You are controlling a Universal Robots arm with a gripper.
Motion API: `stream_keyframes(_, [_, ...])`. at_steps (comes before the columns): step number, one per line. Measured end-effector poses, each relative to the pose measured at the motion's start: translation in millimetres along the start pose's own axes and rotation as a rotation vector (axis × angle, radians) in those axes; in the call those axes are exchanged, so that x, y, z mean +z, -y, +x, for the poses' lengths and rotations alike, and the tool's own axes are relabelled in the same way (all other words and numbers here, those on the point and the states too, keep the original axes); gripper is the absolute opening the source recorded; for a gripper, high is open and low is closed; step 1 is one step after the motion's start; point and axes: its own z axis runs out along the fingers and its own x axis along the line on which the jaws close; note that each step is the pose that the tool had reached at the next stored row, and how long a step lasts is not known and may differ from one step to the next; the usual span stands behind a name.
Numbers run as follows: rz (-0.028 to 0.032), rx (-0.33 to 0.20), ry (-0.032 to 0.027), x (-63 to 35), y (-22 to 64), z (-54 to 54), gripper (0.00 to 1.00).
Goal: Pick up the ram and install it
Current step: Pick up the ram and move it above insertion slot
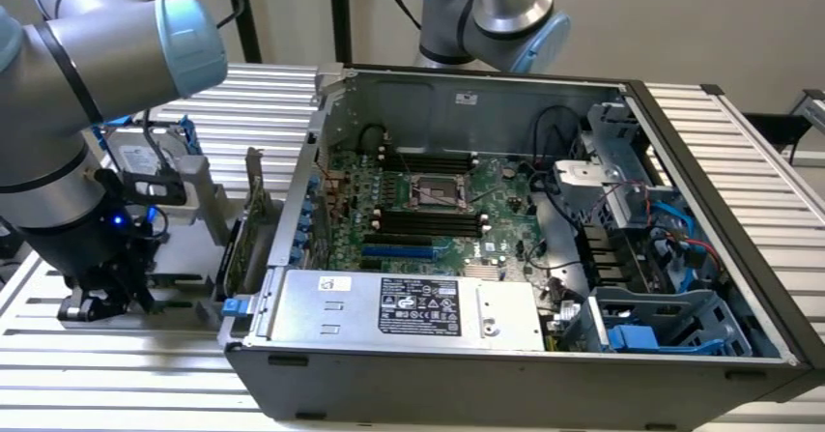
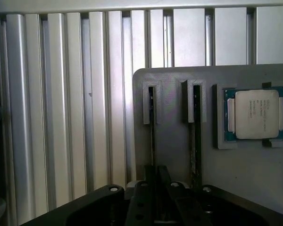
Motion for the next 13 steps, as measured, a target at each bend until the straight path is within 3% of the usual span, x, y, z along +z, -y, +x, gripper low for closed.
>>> stream_keyframes(13, [0.0002, -0.01, -0.0002, 0.0, 0.0, 0.0, 0.14])
